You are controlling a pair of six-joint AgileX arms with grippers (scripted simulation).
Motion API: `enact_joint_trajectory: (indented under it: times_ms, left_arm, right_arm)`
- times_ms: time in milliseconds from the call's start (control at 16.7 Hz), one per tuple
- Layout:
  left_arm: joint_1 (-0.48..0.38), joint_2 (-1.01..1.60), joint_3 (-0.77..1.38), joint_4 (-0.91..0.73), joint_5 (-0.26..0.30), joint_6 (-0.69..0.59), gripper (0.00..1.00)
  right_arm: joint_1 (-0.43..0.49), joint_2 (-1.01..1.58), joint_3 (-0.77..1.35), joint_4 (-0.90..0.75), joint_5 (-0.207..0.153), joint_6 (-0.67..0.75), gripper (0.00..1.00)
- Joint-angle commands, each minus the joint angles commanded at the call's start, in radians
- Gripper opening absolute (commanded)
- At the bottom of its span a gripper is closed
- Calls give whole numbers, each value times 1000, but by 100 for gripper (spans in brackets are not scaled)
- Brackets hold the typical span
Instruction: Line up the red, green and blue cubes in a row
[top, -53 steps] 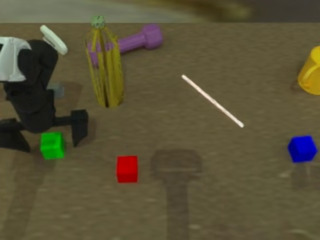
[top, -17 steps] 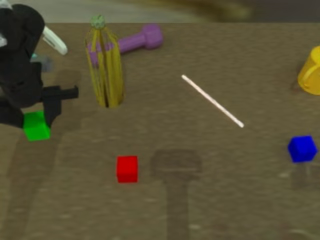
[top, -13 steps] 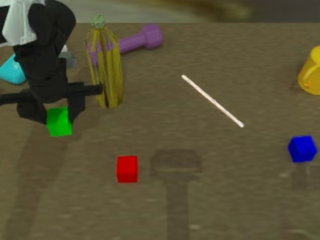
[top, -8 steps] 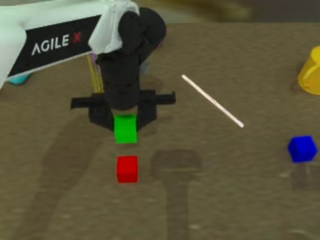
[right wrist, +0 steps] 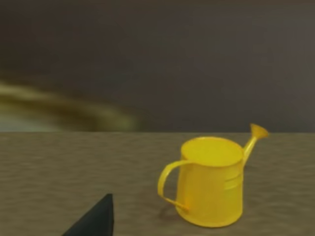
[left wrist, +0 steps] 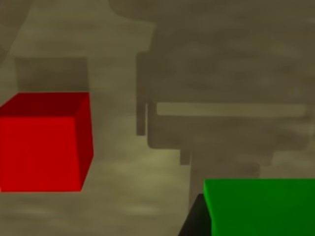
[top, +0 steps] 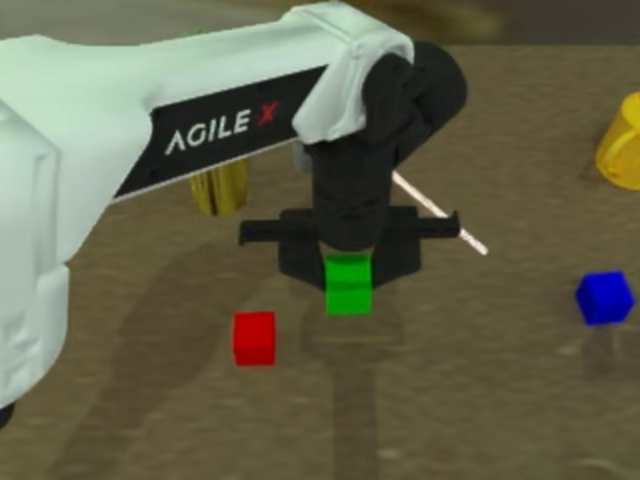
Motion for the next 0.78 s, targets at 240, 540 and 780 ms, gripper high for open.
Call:
enact_joint_trajectory:
  times_ms: [240,540,780]
  left_arm:
    - [2,0,-17,20,0,3,0]
    - [0,46,-136,187,2,3,0]
    - [-1,65,-180,246,1,0,0]
  right_arm:
    - [0,0,0,0,0,0,100]
    - [0,0,0,0,0,0,100]
    - [0,0,0,0,0,0,100]
